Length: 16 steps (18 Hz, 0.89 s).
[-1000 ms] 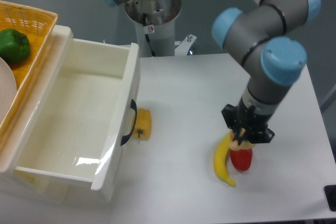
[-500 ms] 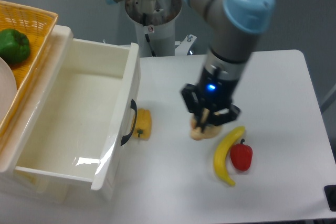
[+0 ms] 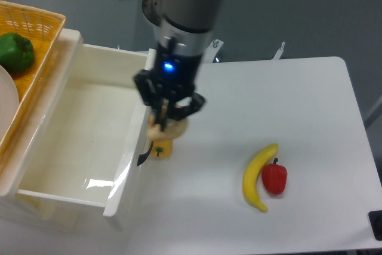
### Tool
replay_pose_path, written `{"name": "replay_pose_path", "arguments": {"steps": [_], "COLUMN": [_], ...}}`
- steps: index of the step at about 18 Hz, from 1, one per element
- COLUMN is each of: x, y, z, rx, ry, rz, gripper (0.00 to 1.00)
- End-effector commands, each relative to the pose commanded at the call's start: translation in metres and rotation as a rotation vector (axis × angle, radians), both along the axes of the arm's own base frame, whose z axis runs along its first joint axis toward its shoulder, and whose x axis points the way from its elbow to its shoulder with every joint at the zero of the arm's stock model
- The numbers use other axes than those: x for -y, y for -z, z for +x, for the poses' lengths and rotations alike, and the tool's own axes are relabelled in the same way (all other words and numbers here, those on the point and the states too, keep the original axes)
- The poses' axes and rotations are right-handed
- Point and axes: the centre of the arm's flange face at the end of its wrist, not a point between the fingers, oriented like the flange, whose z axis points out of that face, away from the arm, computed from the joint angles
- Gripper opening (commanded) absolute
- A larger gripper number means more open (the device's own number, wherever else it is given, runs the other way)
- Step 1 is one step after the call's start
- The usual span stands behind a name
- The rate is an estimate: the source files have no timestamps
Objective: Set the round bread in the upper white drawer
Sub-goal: 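Carry the held bread roll over the open white drawer and lower it, then open the gripper to release the bread roll into the drawer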
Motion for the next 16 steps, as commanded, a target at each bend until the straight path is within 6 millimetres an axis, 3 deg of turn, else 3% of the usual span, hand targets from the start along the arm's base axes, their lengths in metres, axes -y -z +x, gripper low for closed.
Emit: {"name": "replay_pose_path", "arguments": {"steps": [6,7,8,9,10,11,12,16], "x": [-0.018,-0.02,-0.023,-0.024,-0.025,-0.027,-0.027,-0.028], "y": [0.023,0.026,0.028,0.029,0.032,0.036,0.036,0.043], "z": [0.038,0.043,0.047,0.051,0.054,0.06,0.063,0.074], "rx": [0.001,0.004,0.006,0.007,0.008,0.006,0.003,0.0], "ry": [0.054,0.063,0.071,0.076,0.083,0.097,0.099,0.11], "rz": [0.005,0.002,-0.001,-0.004,-0.008,-0.015,-0.02,-0.041], "gripper": [0.0,0.09,0.32,0.42,0.62,0.9,1.0,1.0]}}
